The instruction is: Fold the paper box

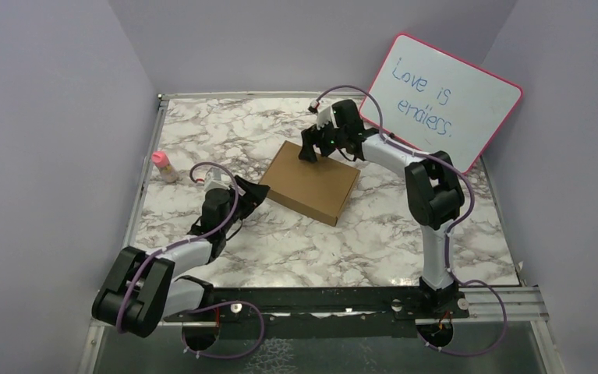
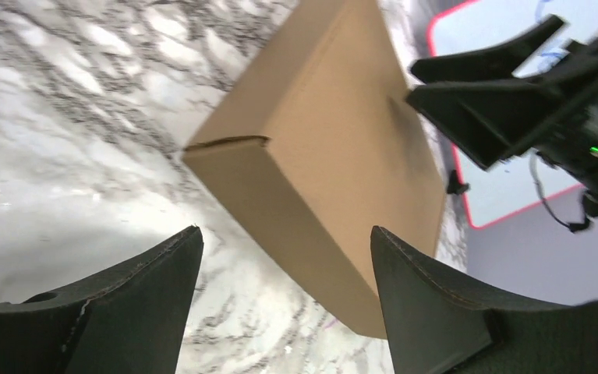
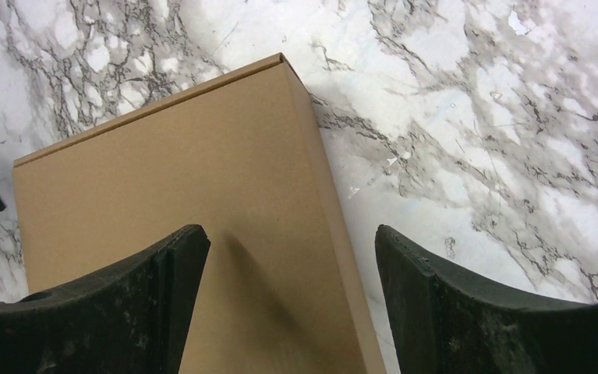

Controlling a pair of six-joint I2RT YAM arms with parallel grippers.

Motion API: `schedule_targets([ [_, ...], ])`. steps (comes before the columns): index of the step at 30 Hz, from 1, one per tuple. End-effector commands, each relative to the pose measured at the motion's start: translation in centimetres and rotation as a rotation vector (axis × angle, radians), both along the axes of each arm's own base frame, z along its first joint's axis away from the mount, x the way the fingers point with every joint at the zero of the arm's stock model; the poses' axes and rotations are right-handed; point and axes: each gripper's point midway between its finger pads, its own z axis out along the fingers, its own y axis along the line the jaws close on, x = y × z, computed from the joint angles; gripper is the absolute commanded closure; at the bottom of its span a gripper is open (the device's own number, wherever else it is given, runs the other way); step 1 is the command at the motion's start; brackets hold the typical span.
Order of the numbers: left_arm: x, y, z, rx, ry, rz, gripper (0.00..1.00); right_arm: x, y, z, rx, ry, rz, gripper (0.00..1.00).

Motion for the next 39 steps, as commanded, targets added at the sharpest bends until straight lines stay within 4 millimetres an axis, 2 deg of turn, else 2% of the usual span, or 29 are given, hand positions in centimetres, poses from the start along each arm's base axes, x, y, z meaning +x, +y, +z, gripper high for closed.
schedule_targets([
  [1, 1.2, 1.1, -1.5, 0.029, 0.072, 0.053, 0.21, 0.3, 1.2, 2.0, 0.059, -0.024, 0.046, 0.16],
  [6, 2.5, 0.1, -1.4, 0.014, 0.061, 0.023, 0.22, -0.2, 2.2, 1.3, 0.102, 0.011, 0.085, 0.18],
  [14, 3.6, -0.6, -2.8, 0.003, 0.072, 0.014, 0.25, -1.0, 3.3, -0.2, 0.148, 0.071, 0.150, 0.21],
  [22, 4.6, -0.8, -3.4, 0.013, 0.033, 0.012, 0.26, -3.0, 3.8, -2.7, 0.183, 0.183, 0.192, 0.26],
  [27, 5.1, -0.7, -3.1, 0.050, -0.013, 0.002, 0.26, -4.3, 3.7, -3.6, 0.193, 0.218, 0.227, 0.28],
  [32, 5.4, -1.3, -2.5, 0.087, -0.089, -0.053, 0.26, -6.1, 4.2, -4.2, 0.206, 0.262, 0.296, 0.30],
  [39, 5.6, -3.2, -0.4, 0.022, -0.224, -0.143, 0.26, -10.2, 5.8, -5.8, 0.182, 0.299, 0.447, 0.30],
])
